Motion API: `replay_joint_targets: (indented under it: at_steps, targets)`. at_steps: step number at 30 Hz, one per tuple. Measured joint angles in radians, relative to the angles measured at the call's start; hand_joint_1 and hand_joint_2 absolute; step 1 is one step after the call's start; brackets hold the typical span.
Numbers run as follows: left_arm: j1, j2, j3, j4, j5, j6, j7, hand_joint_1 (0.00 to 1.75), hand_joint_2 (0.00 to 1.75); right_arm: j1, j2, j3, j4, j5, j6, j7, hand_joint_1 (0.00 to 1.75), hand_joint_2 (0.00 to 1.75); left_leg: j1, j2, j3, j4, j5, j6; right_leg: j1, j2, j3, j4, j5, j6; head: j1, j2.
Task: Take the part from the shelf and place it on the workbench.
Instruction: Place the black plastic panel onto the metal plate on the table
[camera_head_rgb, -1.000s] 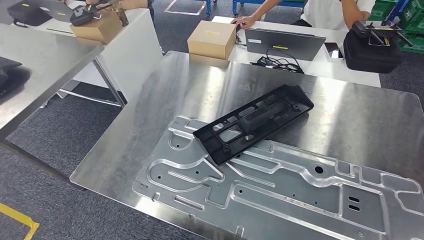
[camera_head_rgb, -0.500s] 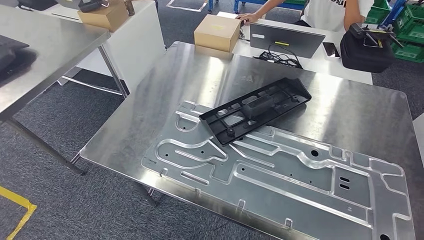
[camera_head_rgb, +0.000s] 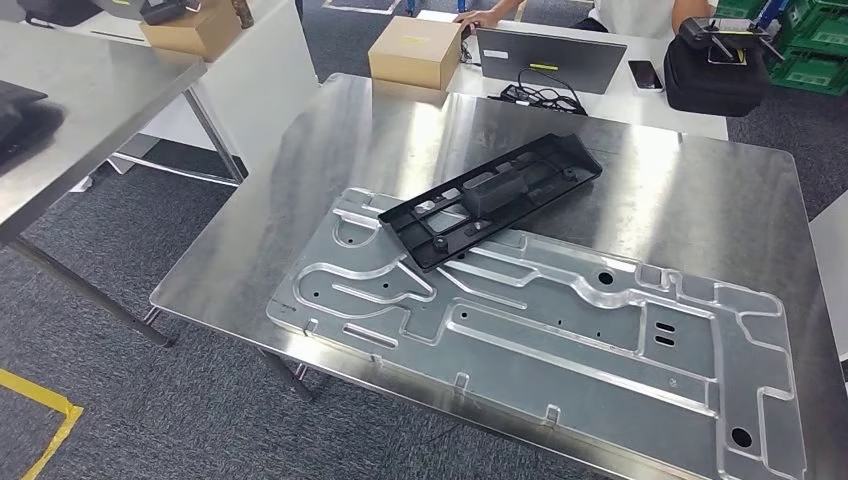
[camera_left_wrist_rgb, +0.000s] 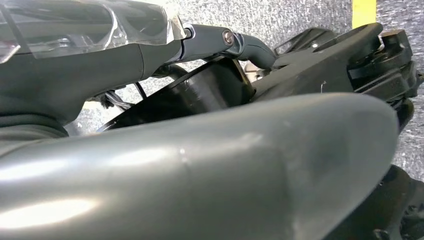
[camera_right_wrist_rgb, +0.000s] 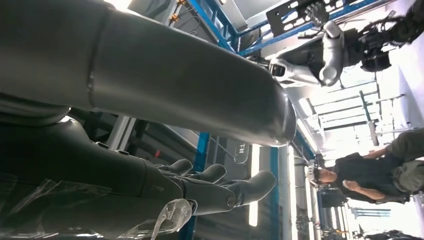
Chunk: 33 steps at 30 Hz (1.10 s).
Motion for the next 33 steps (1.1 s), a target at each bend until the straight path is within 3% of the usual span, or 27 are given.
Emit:
replay_joint_targets:
  at_steps: [1,3,5,7,9,11,13,14,15,16,17,19,21,23,24,26,28,29,30,31,33]
  targets:
    - [0.0,0.0,0.0,0.0,0.0,0.0,0.0,0.0,0.0,0.0,-0.006,0.0,0.0,0.0,-0.004,-0.012,0.0,0.0,0.001,0.0,0.03,-0.046,0.025,0.002,0.0,0.0,0.0,0.0,0.002,0.001,0.0,0.0]
    - [0.002,0.0,0.0,0.001,-0.002,0.0,0.001,0.0,0.0,-0.003,-0.017,0.0,0.0,0.0,-0.017,-0.044,0.0,0.0,0.001,-0.001,0.112,-0.201,0.085,0.01,0.001,0.001,-0.002,0.0,0.006,0.006,0.0,0.0]
    - [0.004,0.0,0.0,0.001,-0.005,0.001,-0.001,0.0,0.0,-0.008,-0.03,0.0,0.0,0.0,-0.034,-0.076,0.0,0.0,-0.001,-0.004,0.161,-0.301,0.112,0.018,0.003,0.0,-0.006,-0.001,0.015,0.016,0.0,0.0]
    - [0.005,0.0,-0.001,0.001,-0.009,0.001,-0.005,0.0,0.0,-0.012,-0.048,0.0,0.0,0.0,-0.05,-0.105,0.0,0.0,-0.003,-0.008,0.164,-0.319,0.114,0.022,0.004,0.0,-0.01,-0.003,0.026,0.03,0.0,0.0]
    - [0.004,-0.001,-0.003,0.002,-0.013,0.001,-0.011,0.0,0.0,-0.006,-0.081,0.0,0.001,-0.001,-0.063,-0.134,0.0,0.0,-0.001,-0.009,0.153,-0.326,0.124,0.035,0.003,-0.001,-0.021,0.01,0.006,0.04,0.001,0.0]
    - [0.004,-0.004,-0.007,0.002,-0.016,0.002,-0.017,0.0,0.0,0.034,-0.125,-0.001,0.002,-0.017,-0.075,-0.15,0.0,0.0,0.001,-0.01,0.136,-0.331,0.141,0.054,0.004,-0.001,-0.057,0.098,-0.073,0.044,0.001,0.0]
    - [0.004,-0.007,-0.015,0.002,-0.016,0.003,-0.023,0.0,0.0,0.132,-0.168,-0.007,0.002,-0.081,-0.092,-0.141,0.0,0.0,-0.002,-0.01,0.12,-0.331,0.154,0.064,0.01,-0.001,-0.104,0.238,-0.152,0.048,0.001,0.0]
    - [0.004,-0.008,-0.019,0.002,-0.014,0.004,-0.025,0.0,0.0,0.209,-0.19,-0.016,0.003,-0.14,-0.103,-0.127,0.0,0.0,-0.004,-0.009,0.113,-0.33,0.161,0.066,0.013,-0.001,-0.114,0.285,-0.162,0.049,0.001,0.0]
    - [0.003,-0.009,-0.023,0.002,-0.011,0.005,-0.026,0.0,0.0,0.296,-0.213,-0.031,0.004,-0.21,-0.115,-0.109,0.0,0.0,-0.005,-0.008,0.106,-0.33,0.167,0.068,0.014,-0.001,-0.107,0.299,-0.151,0.05,0.001,0.0]
    - [0.003,-0.01,-0.025,0.002,-0.009,0.006,-0.027,0.0,0.0,0.392,-0.232,-0.052,0.005,-0.285,-0.128,-0.089,0.0,0.0,-0.007,-0.007,0.1,-0.329,0.172,0.068,0.014,-0.001,-0.079,0.271,-0.123,0.048,0.0,0.0]
    - [0.002,-0.012,-0.027,0.002,-0.007,0.008,-0.027,0.0,0.0,0.485,-0.249,-0.076,0.006,-0.353,-0.14,-0.069,0.0,0.0,-0.008,-0.006,0.096,-0.328,0.176,0.066,0.014,-0.001,-0.033,0.21,-0.092,0.045,0.0,0.0]
    - [0.001,-0.015,-0.029,0.002,-0.006,0.012,-0.027,0.0,0.0,0.652,-0.271,-0.132,0.006,-0.458,-0.157,-0.041,0.0,0.0,-0.012,-0.003,0.09,-0.326,0.183,0.061,0.02,-0.001,0.067,0.06,-0.063,0.034,0.0,0.0]
    - [0.0,-0.016,-0.032,0.002,-0.005,0.016,-0.027,0.0,0.0,0.808,-0.283,-0.19,0.006,-0.538,-0.17,-0.018,0.0,0.0,-0.015,0.005,0.088,-0.323,0.188,0.054,0.03,-0.001,0.112,-0.018,-0.068,0.023,0.0,0.0]
    - [0.0,-0.016,-0.038,0.002,-0.005,0.019,-0.027,0.0,0.0,0.96,-0.288,-0.249,0.006,-0.616,-0.183,0.005,0.0,0.0,-0.015,0.009,0.084,-0.319,0.19,0.045,0.031,-0.002,0.108,-0.029,-0.061,0.011,0.0,0.0]
    - [0.0,-0.016,-0.04,0.002,-0.004,0.021,-0.028,0.0,0.0,1.029,-0.29,-0.279,0.006,-0.653,-0.189,0.016,0.0,0.0,-0.015,0.008,0.077,-0.307,0.177,0.038,0.028,-0.003,0.103,-0.03,-0.054,0.004,0.0,0.0]
    - [0.0,-0.015,-0.043,0.002,-0.002,0.025,-0.029,0.0,0.0,1.167,-0.29,-0.341,0.006,-0.727,-0.203,0.037,0.0,0.0,-0.011,0.006,0.043,-0.225,0.102,0.021,0.022,-0.007,0.087,-0.032,-0.039,-0.007,0.0,0.0]
    - [-0.001,-0.015,-0.043,0.002,0.005,0.027,-0.032,0.0,0.0,1.306,-0.28,-0.403,0.006,-0.805,-0.22,0.062,0.0,0.0,-0.002,0.005,-0.004,-0.076,0.007,0.006,0.02,-0.011,0.07,-0.032,-0.026,-0.01,0.0,0.0]
    - [-0.002,-0.015,-0.043,0.002,0.009,0.028,-0.032,0.0,0.0,1.376,-0.271,-0.435,0.006,-0.842,-0.23,0.077,0.0,0.0,0.003,0.005,-0.016,-0.017,-0.016,0.001,0.019,-0.013,0.062,-0.031,-0.02,-0.007,0.0,0.0]
    - [-0.002,-0.015,-0.043,0.002,0.013,0.029,-0.033,0.0,0.0,1.437,-0.259,-0.467,0.006,-0.876,-0.239,0.091,0.0,0.0,0.007,0.005,-0.013,0.007,-0.017,-0.003,0.017,-0.015,0.054,-0.031,-0.015,-0.005,0.0,0.0]
    - [-0.001,-0.014,-0.043,0.002,0.016,0.03,-0.033,0.0,0.0,1.493,-0.246,-0.499,0.006,-0.903,-0.247,0.103,0.0,0.0,0.011,0.005,0.011,-0.011,0.0,-0.006,0.015,-0.016,0.048,-0.03,-0.01,-0.001,0.0,0.0]
    - [0.003,-0.014,-0.043,0.003,0.024,0.033,-0.033,0.0,0.0,1.584,-0.218,-0.555,0.005,-0.947,-0.258,0.122,0.0,0.0,0.019,0.004,0.106,-0.153,0.053,-0.011,0.012,-0.018,0.04,-0.03,-0.002,0.008,0.0,0.0]
